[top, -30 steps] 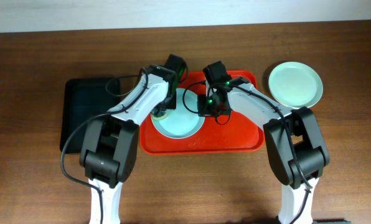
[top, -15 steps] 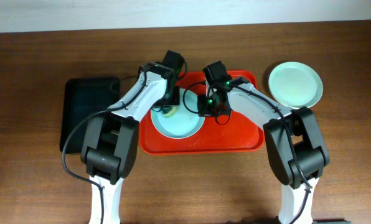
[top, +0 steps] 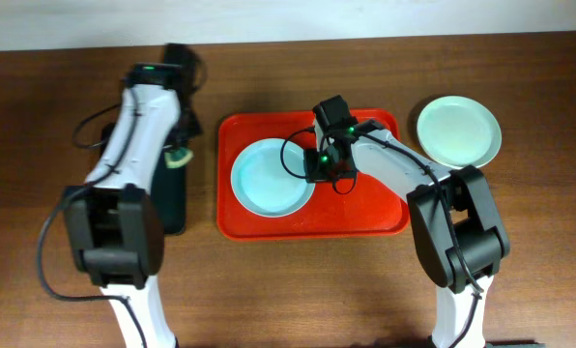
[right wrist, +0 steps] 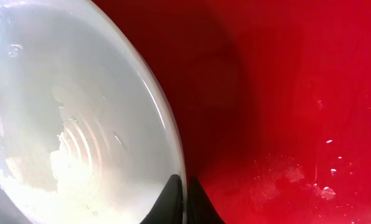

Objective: Clean dirty plates on tray and stack at the side

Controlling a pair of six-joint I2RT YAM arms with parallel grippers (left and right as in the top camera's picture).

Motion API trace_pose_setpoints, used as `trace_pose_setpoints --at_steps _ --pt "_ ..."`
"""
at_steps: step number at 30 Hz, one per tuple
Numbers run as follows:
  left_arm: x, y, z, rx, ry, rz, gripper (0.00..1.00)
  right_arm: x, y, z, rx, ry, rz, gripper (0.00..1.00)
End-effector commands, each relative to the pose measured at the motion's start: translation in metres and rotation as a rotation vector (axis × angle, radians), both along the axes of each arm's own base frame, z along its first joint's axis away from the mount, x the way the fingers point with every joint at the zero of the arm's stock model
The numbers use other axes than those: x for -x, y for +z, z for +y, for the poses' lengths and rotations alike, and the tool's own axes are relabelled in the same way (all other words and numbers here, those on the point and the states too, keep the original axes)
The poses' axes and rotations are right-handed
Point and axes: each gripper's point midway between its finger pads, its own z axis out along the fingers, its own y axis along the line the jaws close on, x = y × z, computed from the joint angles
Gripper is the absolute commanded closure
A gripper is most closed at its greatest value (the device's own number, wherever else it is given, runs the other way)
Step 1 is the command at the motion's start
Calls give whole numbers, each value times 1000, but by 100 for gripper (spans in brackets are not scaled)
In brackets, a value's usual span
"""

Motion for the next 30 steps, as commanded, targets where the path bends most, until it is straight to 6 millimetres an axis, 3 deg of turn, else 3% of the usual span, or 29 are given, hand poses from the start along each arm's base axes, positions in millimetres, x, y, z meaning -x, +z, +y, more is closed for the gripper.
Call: trace_pose_setpoints --at_steps 1,4,5,9,10,11,12,14,16,17,18,19,20,21,24,26,28,30 --pt "16 -21 43 122 143 24 100 9 -27 -19 95 0 42 96" --pt "26 -50 75 141 206 20 100 8 -27 -19 93 -1 38 96" --pt "27 -57 77 161 214 15 100 8 -27 -19 93 -1 38 96" --pt "17 -82 53 319 90 -35 85 6 -27 -18 90 -1 30 96" --pt "17 -83 52 319 89 -34 71 6 -27 -18 90 -1 30 96" --pt "17 -83 51 318 88 -35 40 6 -26 -18 89 -1 29 96" --pt "16 -83 52 318 87 -38 35 5 -26 -18 88 -1 26 96" --pt "12 -73 55 316 92 -54 53 -3 -13 -14 79 -1 2 96" --pt "6 -45 62 310 99 -91 55 -14 12 -10 72 39 -46 96" --pt "1 -10 67 304 100 -147 55 -21 34 -7 69 73 -87 96" --pt "-3 9 68 308 93 -191 56 -24 44 -6 69 85 -106 96" --pt "-6 32 67 306 81 -249 47 -29 63 -8 94 80 -136 96" --pt "-5 48 67 300 74 -284 5 -31 76 -9 124 79 -159 96" --pt "-4 61 66 294 69 -314 1 -31 90 -8 178 112 -201 96" --pt "-3 72 66 290 65 -338 1 -32 119 -15 428 125 -315 96" --pt "-3 71 66 290 65 -337 1 -31 154 -25 730 110 -454 96" --pt "-3 71 66 290 65 -337 1 -24 202 -25 1034 101 -631 96" --pt "-3 71 66 290 65 -337 1 -6 250 -4 1347 203 -789 96"
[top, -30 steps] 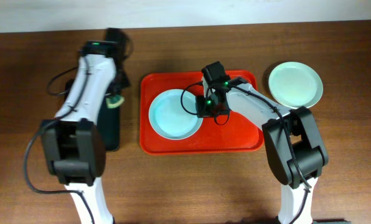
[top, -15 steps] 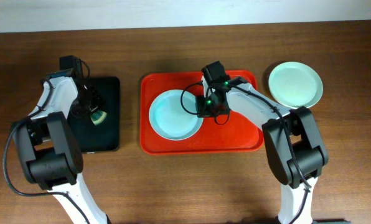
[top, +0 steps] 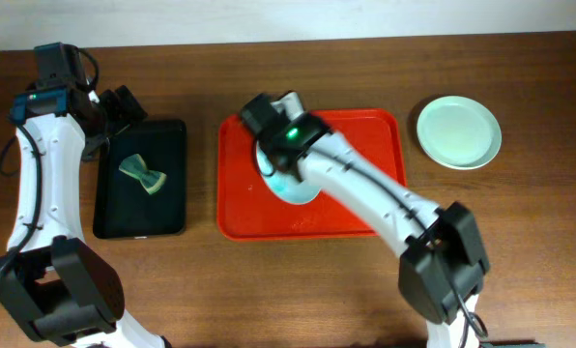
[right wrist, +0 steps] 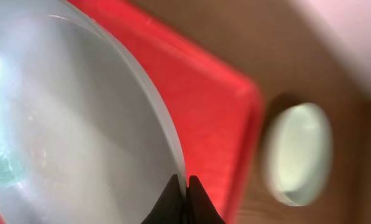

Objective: Clean dirty plates on tray and stack at the side

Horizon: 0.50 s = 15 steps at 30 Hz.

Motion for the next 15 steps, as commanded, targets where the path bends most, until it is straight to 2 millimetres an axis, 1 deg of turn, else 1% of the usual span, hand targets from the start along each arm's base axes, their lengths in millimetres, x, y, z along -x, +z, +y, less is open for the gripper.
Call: trace_pose_setpoints --at_steps 1,2,3,4,7,9,11,12,13,14,15 --pt "0 0 -1 11 -7 0 1 11 113 0 532 33 -384 96" --pt "0 0 -1 11 -8 0 1 21 130 12 633 58 -431 96" --pt "0 0 -1 11 -8 0 1 29 142 22 705 70 -461 96" --pt "0 0 -1 11 -8 0 1 36 149 30 770 95 -461 96" --pt "0 0 -1 11 -8 0 1 43 150 43 881 183 -388 96" --pt "0 0 -1 11 -8 0 1 40 148 41 838 167 -403 96" --pt "0 0 -1 11 -8 0 1 35 142 38 768 153 -411 96" --pt "0 0 -1 11 -8 0 1 30 136 35 714 141 -412 96" --pt "0 0 -1 11 -8 0 1 21 126 28 623 121 -400 96" --pt "0 0 -1 11 -8 0 1 11 110 24 515 117 -365 96" --pt "0 0 -1 11 -7 0 1 0 78 25 336 151 -254 96"
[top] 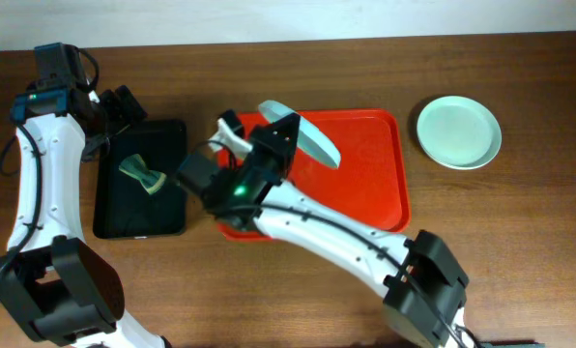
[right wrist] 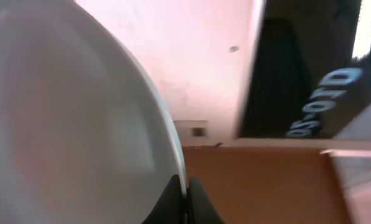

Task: Clean dirty plates on tray and stack at the side
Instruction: 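Lift the light blue plate with the right gripper onto the plate stack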

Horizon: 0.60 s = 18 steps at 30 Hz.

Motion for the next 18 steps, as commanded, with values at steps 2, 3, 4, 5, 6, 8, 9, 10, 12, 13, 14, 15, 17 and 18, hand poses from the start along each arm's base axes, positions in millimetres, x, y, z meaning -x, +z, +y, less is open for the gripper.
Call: trace_pose_setpoints --at_steps 2,3,4,5,6,8,9,10,12,13,14,15,17,18 --pt "-1 0 -1 11 -7 -1 1 -28 -85 -3 -695 31 445 96" --pt "-1 0 -1 11 -7 -1 1 -33 -94 -9 -838 2 508 96" --pt "-1 0 -1 11 -7 -1 1 -40 -104 -18 -1040 -40 598 96" --pt "-1 0 -1 11 -7 -1 1 -45 -106 -27 -1165 -47 665 96" --pt "-1 0 -1 11 -7 -1 1 -53 -104 -43 -1348 -47 741 96" --pt "-1 0 -1 11 -7 -1 1 -71 -96 -91 -1553 -85 750 96" --pt "-1 0 0 10 -7 -1 1 -78 -93 -118 -1614 -119 724 96" --pt "-1 0 -1 11 -7 -1 1 -85 -94 -164 -1665 -193 662 96" --pt "-1 0 -1 11 -7 -1 1 -89 -102 -229 -1713 -312 563 96" --pt "-1 0 -1 11 -7 -1 1 -89 -108 -265 -1749 -396 493 96" --pt "-1 0 -1 11 -7 -1 1 -86 -116 -317 -1814 -548 370 96" --pt "-1 0 -1 11 -7 -1 1 -84 -121 -339 -1849 -611 315 96" --pt "-1 0 0 10 -7 -1 1 -77 -128 -379 -1914 -734 214 96" --pt "-1 0 0 10 -7 -1 1 -72 -132 -395 -1929 -778 178 96"
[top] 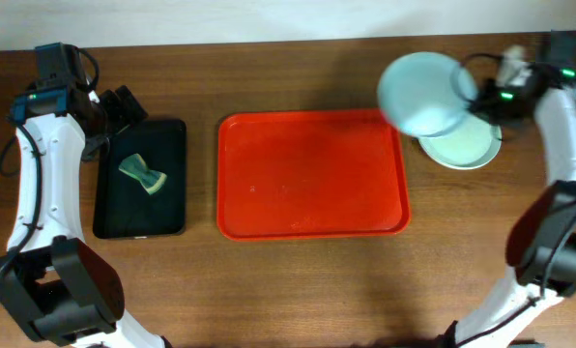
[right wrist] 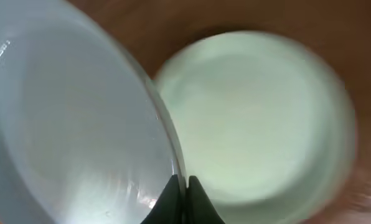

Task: Clean dirty plates on tray and stack at the side
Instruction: 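Lift the light blue plate with the right gripper onto the plate stack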

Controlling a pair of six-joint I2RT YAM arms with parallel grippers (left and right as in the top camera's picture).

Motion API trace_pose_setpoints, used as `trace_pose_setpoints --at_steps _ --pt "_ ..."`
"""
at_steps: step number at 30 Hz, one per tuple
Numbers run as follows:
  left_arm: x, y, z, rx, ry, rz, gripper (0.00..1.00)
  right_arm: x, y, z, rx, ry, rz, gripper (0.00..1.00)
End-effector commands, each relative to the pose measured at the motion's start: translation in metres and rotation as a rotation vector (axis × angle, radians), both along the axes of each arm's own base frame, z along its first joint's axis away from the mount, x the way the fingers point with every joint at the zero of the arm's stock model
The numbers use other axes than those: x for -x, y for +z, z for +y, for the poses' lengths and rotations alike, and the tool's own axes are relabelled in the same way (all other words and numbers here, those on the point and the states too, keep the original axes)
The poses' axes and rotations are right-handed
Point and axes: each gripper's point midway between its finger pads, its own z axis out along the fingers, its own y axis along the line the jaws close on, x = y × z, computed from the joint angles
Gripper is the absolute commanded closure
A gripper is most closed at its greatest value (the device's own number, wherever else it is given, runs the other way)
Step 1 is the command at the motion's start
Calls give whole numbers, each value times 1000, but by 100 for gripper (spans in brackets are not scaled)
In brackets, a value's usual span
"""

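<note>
A pale blue plate [top: 423,92] hangs tilted over the table's back right, its rim pinched by my right gripper [top: 474,90], which is shut on it. In the right wrist view the blue plate [right wrist: 67,124] fills the left, and the gripper [right wrist: 180,186] grips its edge. Just beneath lies a pale green plate [right wrist: 260,118], seen from overhead [top: 467,147] on the table right of the red tray [top: 312,174]. The tray holds no plates. My left gripper [top: 124,101] hovers, open and holding nothing, at the back left.
A black tray [top: 141,217] holding a green sponge [top: 143,175] lies left of the red tray, just below my left gripper. The right arm reaches in from the right edge. The table's back edge runs close behind both grippers.
My right gripper has carried the blue plate from above the red tray's back left corner to the back right, over the green plate. The left arm has not moved.
At first my right gripper pinched the plate's rim on the red tray while the left arm was at the sponge on the black tray. Then the left arm was back, with the sponge lying free. The plate was lifted, held high, and now hangs over the green plate.
</note>
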Motion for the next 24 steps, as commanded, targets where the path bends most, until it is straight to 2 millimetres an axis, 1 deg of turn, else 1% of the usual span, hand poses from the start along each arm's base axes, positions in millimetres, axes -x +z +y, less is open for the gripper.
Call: trace_pose_setpoints --at_steps 1,2,3,4,5,8,9,11,14,16,17,18,19,22,23,24 --pt "-1 0 -1 11 -7 -1 1 13 -14 -38 -64 -184 51 96" --pt "-1 0 -1 11 -7 -1 1 16 -19 -47 -41 -207 67 96" --pt "-1 0 -1 11 -7 -1 1 23 -29 -64 24 -249 109 96" --pt "-1 0 0 10 -7 -1 1 28 -35 -71 69 -269 141 96" --pt "-1 0 0 10 -7 -1 1 29 -39 -73 84 -274 152 96" --pt "-1 0 0 10 -7 -1 1 29 -43 -76 109 -279 167 96" --pt "-1 0 0 10 -7 -1 1 30 -46 -76 110 -279 173 90" --pt "-1 0 -1 11 -7 -1 1 31 -49 -72 105 -265 187 89" --pt "-1 0 0 10 -7 -1 1 28 -50 -62 101 -242 188 88" --pt "-1 0 0 10 -7 -1 1 25 -51 -52 101 -222 193 69" --pt "-1 0 -1 11 -7 -1 1 26 -51 -48 99 -214 201 65" --pt "-1 0 -1 11 -7 -1 1 28 -52 -43 97 -199 213 56" --pt "-1 0 -1 11 -7 -1 1 32 -53 -38 98 -176 232 50" --pt "-1 0 -1 11 -7 -1 1 48 -54 -33 98 -171 302 42" --pt "-1 0 0 10 -7 -1 1 56 -51 -30 90 -168 327 35" --pt "-1 0 -1 11 -7 -1 1 64 -46 -26 83 -166 346 25"
